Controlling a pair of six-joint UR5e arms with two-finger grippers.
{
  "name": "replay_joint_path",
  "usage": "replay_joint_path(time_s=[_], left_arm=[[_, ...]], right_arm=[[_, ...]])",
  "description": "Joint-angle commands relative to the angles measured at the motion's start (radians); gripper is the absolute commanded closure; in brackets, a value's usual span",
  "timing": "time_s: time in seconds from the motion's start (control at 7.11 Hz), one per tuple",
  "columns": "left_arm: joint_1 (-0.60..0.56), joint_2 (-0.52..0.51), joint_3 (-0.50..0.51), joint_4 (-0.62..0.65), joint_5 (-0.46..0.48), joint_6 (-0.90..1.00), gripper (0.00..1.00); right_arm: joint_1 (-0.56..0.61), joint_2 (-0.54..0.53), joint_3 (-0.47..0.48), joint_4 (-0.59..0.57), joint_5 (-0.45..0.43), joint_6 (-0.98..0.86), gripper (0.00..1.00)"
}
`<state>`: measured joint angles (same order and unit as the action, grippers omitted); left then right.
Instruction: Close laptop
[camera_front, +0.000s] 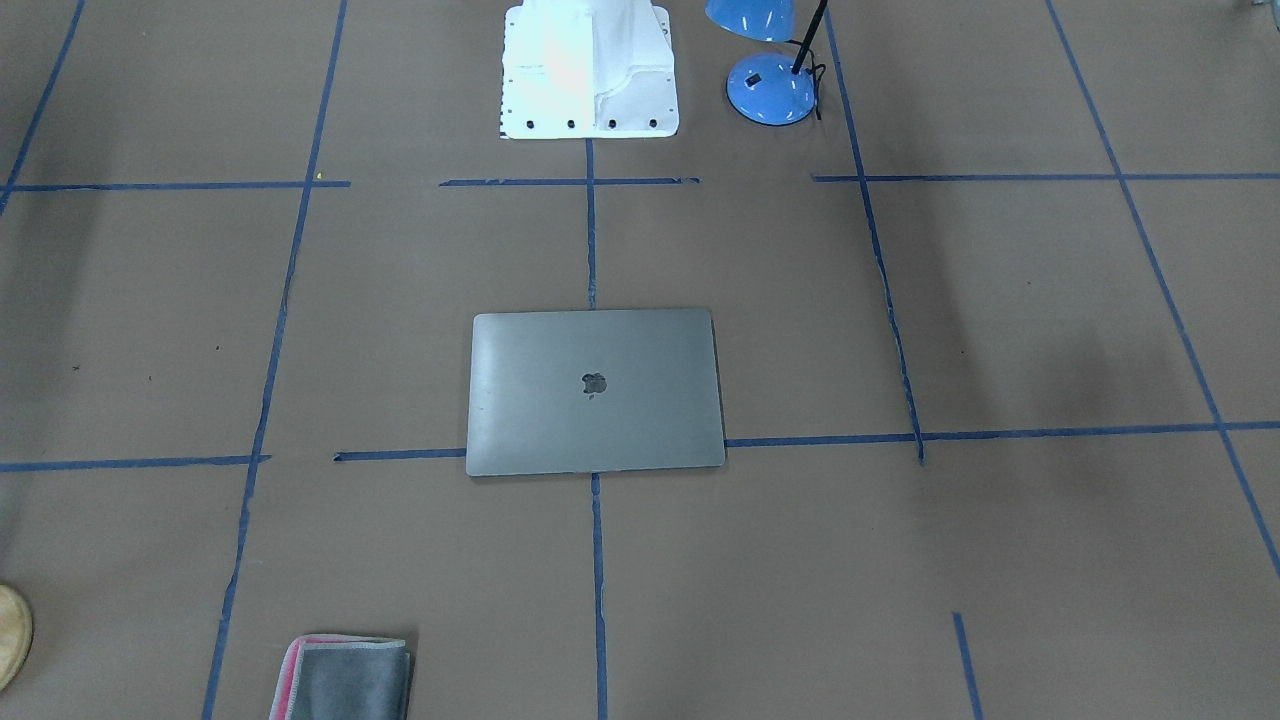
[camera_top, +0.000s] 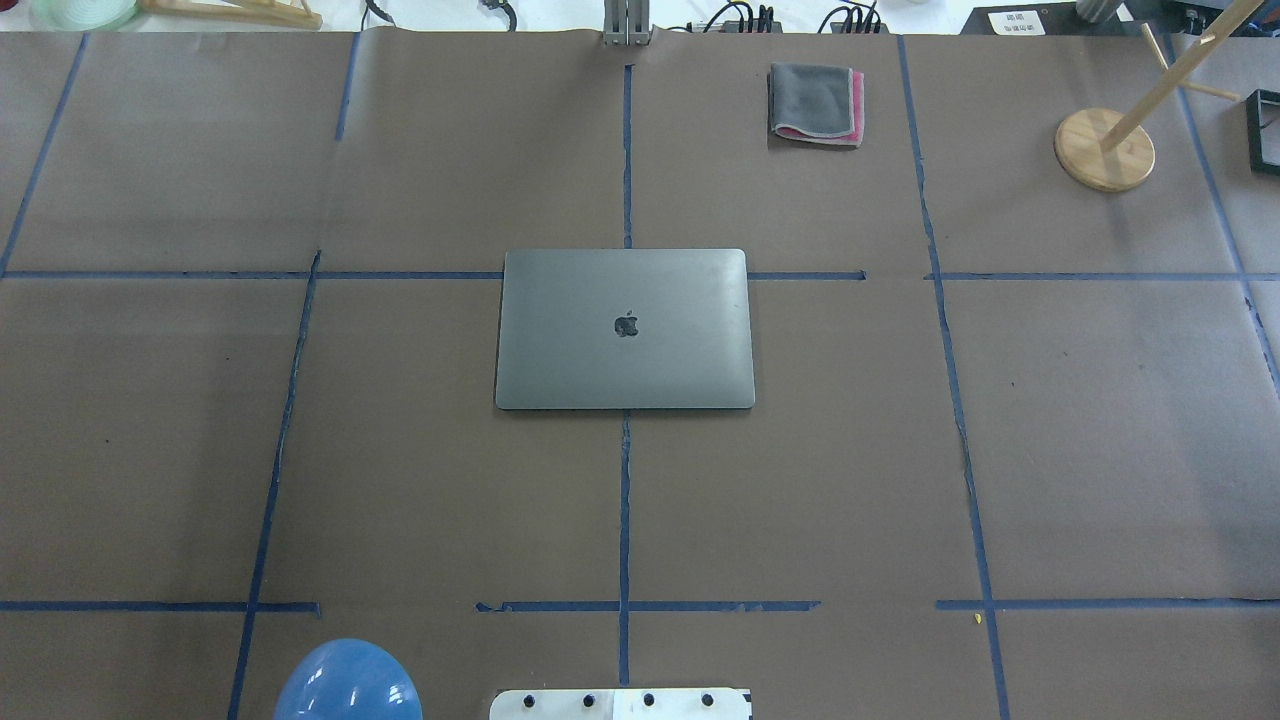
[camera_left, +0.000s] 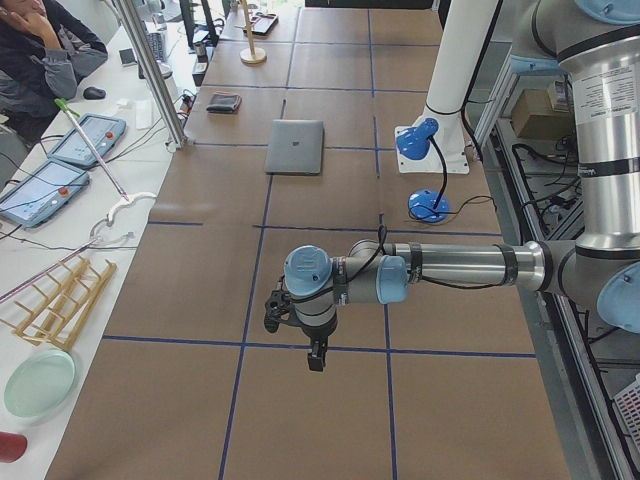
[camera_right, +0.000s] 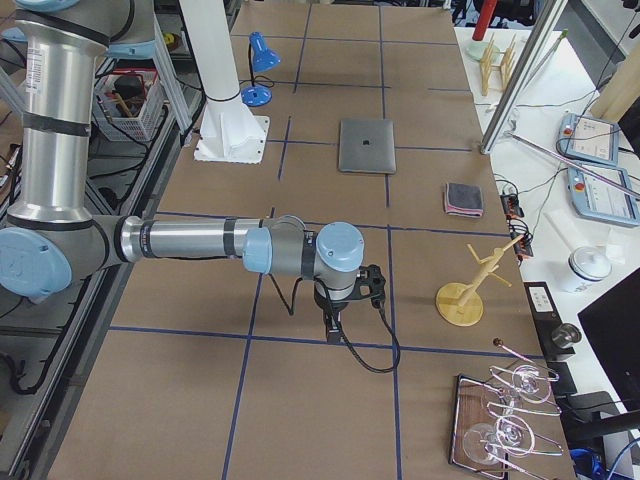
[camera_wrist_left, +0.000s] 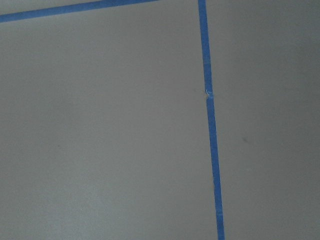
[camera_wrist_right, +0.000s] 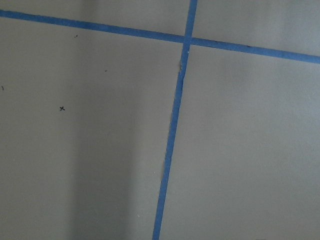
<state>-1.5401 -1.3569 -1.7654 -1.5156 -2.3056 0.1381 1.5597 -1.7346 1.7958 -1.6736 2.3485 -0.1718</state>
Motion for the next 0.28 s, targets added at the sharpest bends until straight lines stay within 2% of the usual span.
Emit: replay_joint_path(time_s=[0.0, 0.14], left_arm=[[0.002, -0.001, 0.001, 0.002, 0.000, 0.000, 0.00], [0.002, -0.001, 0.000, 0.002, 0.000, 0.000, 0.00]], right_arm=[[0.000, 0.001, 0.001, 0.000, 0.000, 0.000, 0.01], [0.000, 0.000, 0.001, 0.000, 0.002, 0.000, 0.01]])
